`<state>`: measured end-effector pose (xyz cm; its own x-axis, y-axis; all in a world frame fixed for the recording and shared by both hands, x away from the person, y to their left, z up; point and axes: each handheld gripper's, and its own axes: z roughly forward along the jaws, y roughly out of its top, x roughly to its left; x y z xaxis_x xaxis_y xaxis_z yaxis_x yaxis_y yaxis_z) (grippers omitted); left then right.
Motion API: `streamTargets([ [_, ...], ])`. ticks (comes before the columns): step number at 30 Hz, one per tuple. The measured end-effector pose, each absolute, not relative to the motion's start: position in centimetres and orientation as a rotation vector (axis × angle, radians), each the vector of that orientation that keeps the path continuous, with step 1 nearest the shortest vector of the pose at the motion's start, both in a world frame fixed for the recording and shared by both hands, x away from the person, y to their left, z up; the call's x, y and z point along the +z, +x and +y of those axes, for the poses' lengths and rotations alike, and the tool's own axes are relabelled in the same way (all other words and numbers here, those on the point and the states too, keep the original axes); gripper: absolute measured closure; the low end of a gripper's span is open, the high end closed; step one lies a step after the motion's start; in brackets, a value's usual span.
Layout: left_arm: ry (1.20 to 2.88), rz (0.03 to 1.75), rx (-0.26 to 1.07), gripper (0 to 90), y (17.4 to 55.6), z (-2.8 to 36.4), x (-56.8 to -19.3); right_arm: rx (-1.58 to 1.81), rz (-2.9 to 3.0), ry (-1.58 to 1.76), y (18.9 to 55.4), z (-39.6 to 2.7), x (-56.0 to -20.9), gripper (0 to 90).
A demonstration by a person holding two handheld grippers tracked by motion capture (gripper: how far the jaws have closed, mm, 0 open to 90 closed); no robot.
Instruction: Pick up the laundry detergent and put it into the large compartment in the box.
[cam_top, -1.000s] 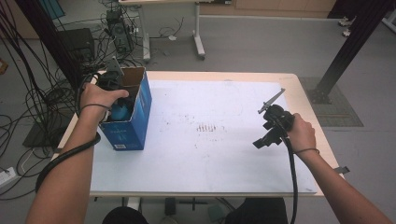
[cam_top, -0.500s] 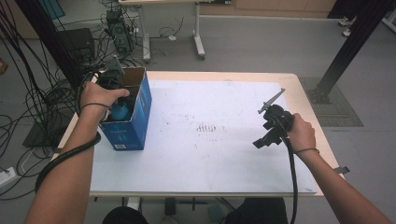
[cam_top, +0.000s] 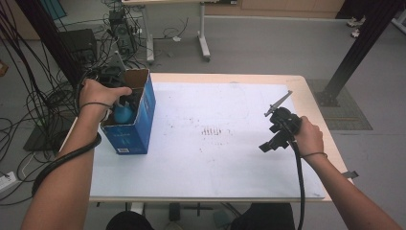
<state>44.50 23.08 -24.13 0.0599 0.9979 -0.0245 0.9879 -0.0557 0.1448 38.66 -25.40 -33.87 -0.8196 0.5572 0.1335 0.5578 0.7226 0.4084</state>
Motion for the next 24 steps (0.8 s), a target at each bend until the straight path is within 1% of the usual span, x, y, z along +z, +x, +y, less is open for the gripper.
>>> streamTargets([
  [8,2.178,2.058,0.139,29.1,44.3,23.0,-22.7,-0.689,-2.917,-0.939,38.8,-25.4,-33.9,3.8],
  [19,2.202,1.996,0.171,27.2,43.3,22.2,-20.0,-0.691,-2.919,-0.937,38.8,-25.1,-33.7,3.8],
  [24,2.214,1.963,0.191,24.1,42.7,21.6,-18.7,-0.682,-2.923,-0.935,38.7,-25.0,-33.6,3.8],
])
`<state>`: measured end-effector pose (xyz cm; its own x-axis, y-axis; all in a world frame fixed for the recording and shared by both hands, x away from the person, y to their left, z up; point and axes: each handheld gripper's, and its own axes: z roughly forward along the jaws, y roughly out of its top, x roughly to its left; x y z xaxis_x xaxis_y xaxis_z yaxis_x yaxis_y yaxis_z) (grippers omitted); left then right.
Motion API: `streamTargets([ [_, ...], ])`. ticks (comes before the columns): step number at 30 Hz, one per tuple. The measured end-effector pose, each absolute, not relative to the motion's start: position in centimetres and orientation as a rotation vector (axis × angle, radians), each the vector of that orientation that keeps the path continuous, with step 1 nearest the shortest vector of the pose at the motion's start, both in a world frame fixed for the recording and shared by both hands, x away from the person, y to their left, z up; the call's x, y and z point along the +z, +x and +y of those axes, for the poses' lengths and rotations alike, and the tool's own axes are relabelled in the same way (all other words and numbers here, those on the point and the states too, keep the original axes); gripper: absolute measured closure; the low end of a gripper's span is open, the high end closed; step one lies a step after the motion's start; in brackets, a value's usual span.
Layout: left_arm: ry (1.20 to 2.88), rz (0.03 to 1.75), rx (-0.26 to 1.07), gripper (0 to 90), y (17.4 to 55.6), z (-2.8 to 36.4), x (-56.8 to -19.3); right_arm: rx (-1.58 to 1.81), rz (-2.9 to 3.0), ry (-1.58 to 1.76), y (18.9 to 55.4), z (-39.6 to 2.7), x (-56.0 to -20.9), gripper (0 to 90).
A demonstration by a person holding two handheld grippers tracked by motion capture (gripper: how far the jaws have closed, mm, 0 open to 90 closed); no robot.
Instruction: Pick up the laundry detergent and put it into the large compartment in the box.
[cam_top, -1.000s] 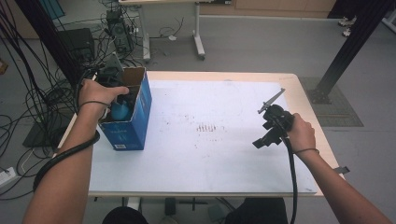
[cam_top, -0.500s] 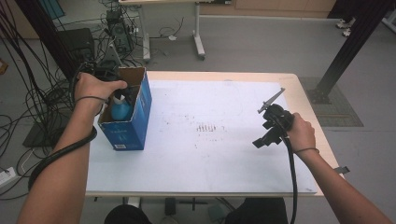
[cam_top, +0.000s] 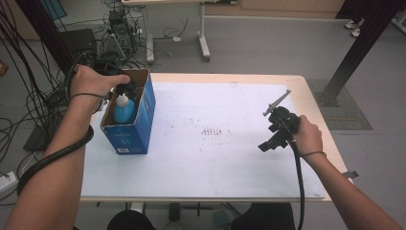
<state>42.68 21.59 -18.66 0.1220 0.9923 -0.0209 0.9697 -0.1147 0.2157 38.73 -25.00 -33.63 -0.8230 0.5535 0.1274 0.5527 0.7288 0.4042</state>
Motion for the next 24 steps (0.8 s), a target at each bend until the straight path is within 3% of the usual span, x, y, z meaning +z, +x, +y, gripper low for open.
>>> streamTargets([
  [17,2.241,1.900,0.231,9.4,40.9,19.5,-14.5,0.697,2.898,0.942,39.1,-25.2,-33.0,3.9],
  [24,2.244,1.887,0.233,7.4,40.6,19.1,-13.6,0.686,2.898,0.947,39.3,-25.3,-33.2,3.9],
])
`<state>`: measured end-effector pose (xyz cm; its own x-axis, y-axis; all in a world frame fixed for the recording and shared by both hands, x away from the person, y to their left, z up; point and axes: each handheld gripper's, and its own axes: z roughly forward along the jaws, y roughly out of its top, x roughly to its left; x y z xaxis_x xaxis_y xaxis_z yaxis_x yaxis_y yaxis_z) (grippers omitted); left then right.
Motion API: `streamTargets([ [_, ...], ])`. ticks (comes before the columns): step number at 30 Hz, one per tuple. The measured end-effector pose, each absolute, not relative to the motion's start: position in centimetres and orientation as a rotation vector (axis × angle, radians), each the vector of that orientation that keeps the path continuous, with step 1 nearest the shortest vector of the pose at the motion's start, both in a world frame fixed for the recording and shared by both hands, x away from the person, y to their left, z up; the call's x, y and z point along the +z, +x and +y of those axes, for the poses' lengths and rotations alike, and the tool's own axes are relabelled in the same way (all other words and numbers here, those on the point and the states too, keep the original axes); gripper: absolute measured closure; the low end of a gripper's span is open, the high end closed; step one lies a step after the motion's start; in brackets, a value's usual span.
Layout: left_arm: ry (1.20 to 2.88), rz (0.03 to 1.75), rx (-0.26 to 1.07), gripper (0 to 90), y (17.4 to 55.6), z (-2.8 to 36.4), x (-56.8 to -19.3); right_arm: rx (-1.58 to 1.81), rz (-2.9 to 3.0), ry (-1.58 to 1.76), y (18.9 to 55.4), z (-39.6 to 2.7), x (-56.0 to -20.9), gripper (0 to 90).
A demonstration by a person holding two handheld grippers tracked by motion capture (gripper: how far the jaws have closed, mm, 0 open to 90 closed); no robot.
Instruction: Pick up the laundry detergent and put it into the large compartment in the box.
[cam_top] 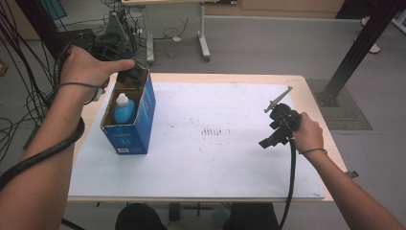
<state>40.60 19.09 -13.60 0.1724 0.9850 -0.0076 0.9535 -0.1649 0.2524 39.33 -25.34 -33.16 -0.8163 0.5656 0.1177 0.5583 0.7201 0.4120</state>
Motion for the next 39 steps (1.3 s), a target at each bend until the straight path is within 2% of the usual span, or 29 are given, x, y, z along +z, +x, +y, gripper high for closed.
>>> streamTargets([
  [9,2.282,1.843,0.217,7.5,40.3,17.8,-13.8,0.664,2.892,0.967,39.1,-25.3,-33.1,4.0],
  [26,2.426,1.567,0.158,7.6,37.2,11.6,-13.5,0.646,2.879,0.979,38.7,-25.4,-32.5,4.0],
  [39,2.482,1.493,0.112,7.8,36.9,8.8,-15.7,0.642,2.885,0.974,38.7,-25.2,-32.9,4.0],
])
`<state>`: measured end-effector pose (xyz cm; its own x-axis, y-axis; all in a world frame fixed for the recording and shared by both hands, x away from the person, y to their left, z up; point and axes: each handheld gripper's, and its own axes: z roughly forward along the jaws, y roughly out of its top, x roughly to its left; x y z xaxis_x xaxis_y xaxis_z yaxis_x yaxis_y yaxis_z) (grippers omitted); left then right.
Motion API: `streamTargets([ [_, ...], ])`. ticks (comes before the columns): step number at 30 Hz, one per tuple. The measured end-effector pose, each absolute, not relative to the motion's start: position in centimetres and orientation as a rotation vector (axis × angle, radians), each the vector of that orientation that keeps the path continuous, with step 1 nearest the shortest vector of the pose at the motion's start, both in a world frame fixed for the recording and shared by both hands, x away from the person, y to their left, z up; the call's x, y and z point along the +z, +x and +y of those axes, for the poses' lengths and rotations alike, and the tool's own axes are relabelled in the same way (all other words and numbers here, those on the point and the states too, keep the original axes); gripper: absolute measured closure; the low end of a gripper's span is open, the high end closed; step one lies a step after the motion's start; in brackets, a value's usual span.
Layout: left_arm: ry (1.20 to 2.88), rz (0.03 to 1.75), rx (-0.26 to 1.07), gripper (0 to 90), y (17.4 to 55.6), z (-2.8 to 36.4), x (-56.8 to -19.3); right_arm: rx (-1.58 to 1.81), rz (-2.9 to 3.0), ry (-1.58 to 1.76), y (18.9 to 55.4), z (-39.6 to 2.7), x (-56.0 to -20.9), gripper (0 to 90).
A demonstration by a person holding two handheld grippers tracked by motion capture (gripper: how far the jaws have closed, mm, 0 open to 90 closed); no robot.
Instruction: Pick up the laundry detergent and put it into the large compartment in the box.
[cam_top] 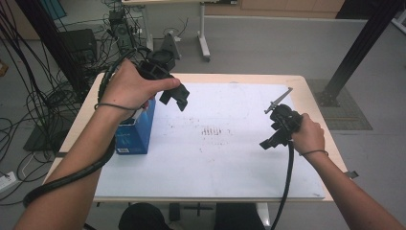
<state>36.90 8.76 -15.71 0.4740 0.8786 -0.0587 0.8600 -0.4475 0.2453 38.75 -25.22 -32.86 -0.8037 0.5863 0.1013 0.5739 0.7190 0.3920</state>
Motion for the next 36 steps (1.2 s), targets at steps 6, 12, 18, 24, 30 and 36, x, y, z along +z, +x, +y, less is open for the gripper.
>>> streamTargets([
  [6,2.509,1.464,0.073,8.1,37.0,7.5,-17.6,0.644,2.883,0.979,38.9,-25.2,-32.8,4.0],
  [12,2.529,1.434,0.029,8.1,37.0,6.4,-19.7,0.637,2.886,0.972,38.8,-25.1,-32.9,4.0],
  [18,2.538,1.424,-0.004,8.1,37.0,5.7,-21.4,0.628,2.884,0.978,38.7,-25.3,-32.8,4.0],
  [24,2.542,1.419,-0.031,8.2,36.9,5.3,-22.9,0.619,2.883,0.978,38.7,-25.3,-32.8,4.1],
  [30,2.543,1.422,-0.040,8.3,37.0,4.8,-24.6,0.624,2.882,0.977,38.7,-25.2,-32.8,4.1],
  [36,2.545,1.421,-0.060,8.7,37.1,4.5,-25.6,0.620,2.885,0.971,38.6,-25.1,-32.7,4.1],
])
